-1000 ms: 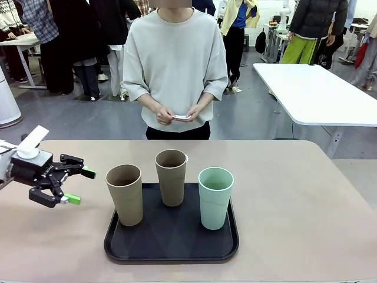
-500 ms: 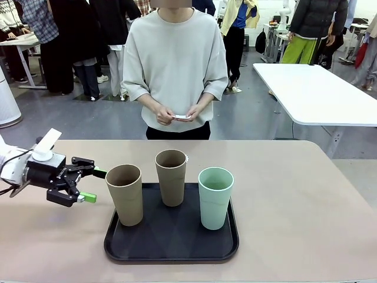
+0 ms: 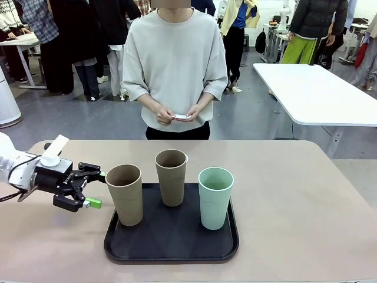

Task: Place coasters on the table and set cups on them.
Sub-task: Pick up one Reusable plastic cup and place it on a coaster set by the human.

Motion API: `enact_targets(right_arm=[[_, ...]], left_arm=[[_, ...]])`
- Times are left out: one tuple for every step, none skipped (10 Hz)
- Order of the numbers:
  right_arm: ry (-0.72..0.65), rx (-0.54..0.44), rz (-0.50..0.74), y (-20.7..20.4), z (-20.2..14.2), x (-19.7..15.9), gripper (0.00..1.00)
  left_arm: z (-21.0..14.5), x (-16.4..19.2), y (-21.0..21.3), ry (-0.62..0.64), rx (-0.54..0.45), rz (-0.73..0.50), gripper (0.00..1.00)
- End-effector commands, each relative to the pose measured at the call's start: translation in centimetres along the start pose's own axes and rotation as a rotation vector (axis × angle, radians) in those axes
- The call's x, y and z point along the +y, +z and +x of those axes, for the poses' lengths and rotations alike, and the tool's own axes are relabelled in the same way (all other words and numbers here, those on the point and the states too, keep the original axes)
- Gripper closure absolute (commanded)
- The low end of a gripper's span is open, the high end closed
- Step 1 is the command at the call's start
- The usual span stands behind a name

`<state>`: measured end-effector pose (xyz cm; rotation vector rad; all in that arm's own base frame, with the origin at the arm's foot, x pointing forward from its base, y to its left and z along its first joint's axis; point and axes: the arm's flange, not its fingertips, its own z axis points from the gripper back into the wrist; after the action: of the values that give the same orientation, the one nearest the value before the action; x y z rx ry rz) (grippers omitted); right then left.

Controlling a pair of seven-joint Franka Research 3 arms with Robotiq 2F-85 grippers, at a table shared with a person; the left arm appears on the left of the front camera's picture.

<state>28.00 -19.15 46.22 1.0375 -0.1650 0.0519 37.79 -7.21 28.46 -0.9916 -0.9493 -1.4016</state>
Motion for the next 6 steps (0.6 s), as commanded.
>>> enact_targets(right_arm=[[0.001, -0.008, 0.007, 0.1, 0.2, 0.0, 0.00], [0.001, -0.008, 0.007, 0.1, 0.2, 0.0, 0.00], [0.001, -0.008, 0.007, 0.1, 0.2, 0.0, 0.00], [0.001, -0.008, 0.007, 0.1, 0.2, 0.0, 0.00], [0.001, -0.008, 0.007, 0.1, 0.2, 0.0, 0.00], [0.001, -0.008, 0.007, 0.1, 0.2, 0.0, 0.00]], left_arm=[[-1.0, 0.7, -1.5, -0.049, -0.040, 0.006, 0.00], [-1.3, 0.7, -2.0, -0.051, -0.041, 0.007, 0.00], [-1.5, 0.7, -2.4, -0.051, -0.041, 0.005, 0.00], [-1.9, 0.9, -2.8, -0.049, -0.041, -0.001, 0.00], [-2.1, 0.8, -3.0, -0.042, -0.037, -0.005, 0.00], [-2.3, 0.7, -3.2, -0.041, -0.035, -0.009, 0.00]])
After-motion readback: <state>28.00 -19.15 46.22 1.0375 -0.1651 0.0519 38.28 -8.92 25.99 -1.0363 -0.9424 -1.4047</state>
